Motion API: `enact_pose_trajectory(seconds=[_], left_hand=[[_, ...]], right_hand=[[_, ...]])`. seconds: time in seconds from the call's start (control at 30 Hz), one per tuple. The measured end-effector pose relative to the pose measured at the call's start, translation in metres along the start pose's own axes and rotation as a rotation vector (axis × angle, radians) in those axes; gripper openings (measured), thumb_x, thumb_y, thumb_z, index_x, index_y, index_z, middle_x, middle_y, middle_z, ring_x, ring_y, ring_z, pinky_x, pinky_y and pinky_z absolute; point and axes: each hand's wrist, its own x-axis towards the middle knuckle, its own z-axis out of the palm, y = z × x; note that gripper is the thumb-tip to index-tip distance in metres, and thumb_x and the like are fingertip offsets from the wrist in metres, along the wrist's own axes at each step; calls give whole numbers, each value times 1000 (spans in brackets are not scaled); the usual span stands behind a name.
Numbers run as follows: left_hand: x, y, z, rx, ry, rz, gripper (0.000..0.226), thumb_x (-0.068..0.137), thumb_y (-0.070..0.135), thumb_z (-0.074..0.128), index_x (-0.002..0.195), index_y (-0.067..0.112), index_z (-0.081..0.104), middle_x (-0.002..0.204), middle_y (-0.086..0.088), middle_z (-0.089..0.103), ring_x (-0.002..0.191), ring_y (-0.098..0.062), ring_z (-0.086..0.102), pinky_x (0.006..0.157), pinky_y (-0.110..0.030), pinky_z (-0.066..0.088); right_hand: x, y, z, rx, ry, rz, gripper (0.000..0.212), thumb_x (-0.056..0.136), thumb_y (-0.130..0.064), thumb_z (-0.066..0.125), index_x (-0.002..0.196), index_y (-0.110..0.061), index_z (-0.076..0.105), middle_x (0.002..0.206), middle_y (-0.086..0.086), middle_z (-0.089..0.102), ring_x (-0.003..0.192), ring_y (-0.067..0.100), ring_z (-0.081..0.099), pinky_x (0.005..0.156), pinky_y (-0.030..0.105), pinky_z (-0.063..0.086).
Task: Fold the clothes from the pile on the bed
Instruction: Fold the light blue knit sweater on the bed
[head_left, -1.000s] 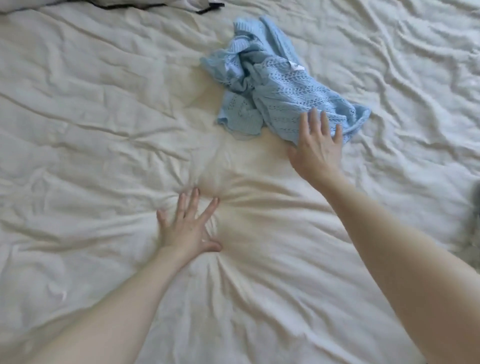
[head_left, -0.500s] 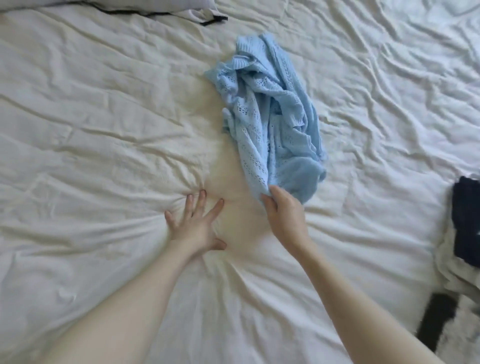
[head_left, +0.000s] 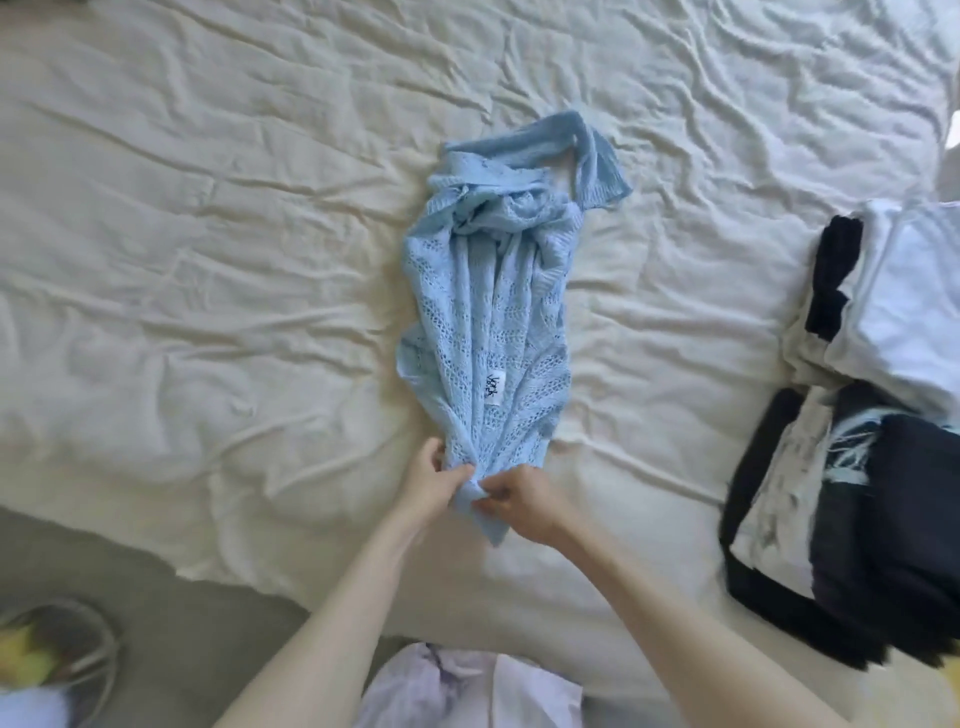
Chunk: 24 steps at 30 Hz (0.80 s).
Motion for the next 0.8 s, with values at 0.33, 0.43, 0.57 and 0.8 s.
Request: enact_pose_trajectory(seconds=[0.33,0.43,0.57,0.8], left_hand=[[-15,-44,9,871,267,296,54,91,36,56,138,18,36,139,-5,41,126,-24,43,97,-36,38],[4,-30,14,1243,106,631,58,95,31,47,148,24,23,158,-1,11,145,-22,7,116,-41,12],[18,-42,22,1424,-181,464,58,98,26,40,150,25,15,159,-1,-7,145,-27,-12,118,-48,5],[-12,-36,21,1235,-312,248,47,99,22,38,144,9,32,149,-14,29,140,-27,23,110,-30,21]], right_hand=[[42,57,-61,177,550,212,37,95,-28,52,124,-6,57,117,16,63,107,28,59,90,34,45],[83,53,-71,-59,490,213,36,93,-39,51,115,-10,57,109,14,62,102,29,56,95,44,44],[102,50,-60,166,592,231,19,89,-22,53,72,-14,48,69,0,49,71,20,47,70,33,41],[37,45,-68,1022,737,236,14,94,-10,41,87,-8,54,80,8,45,72,18,38,65,30,29]])
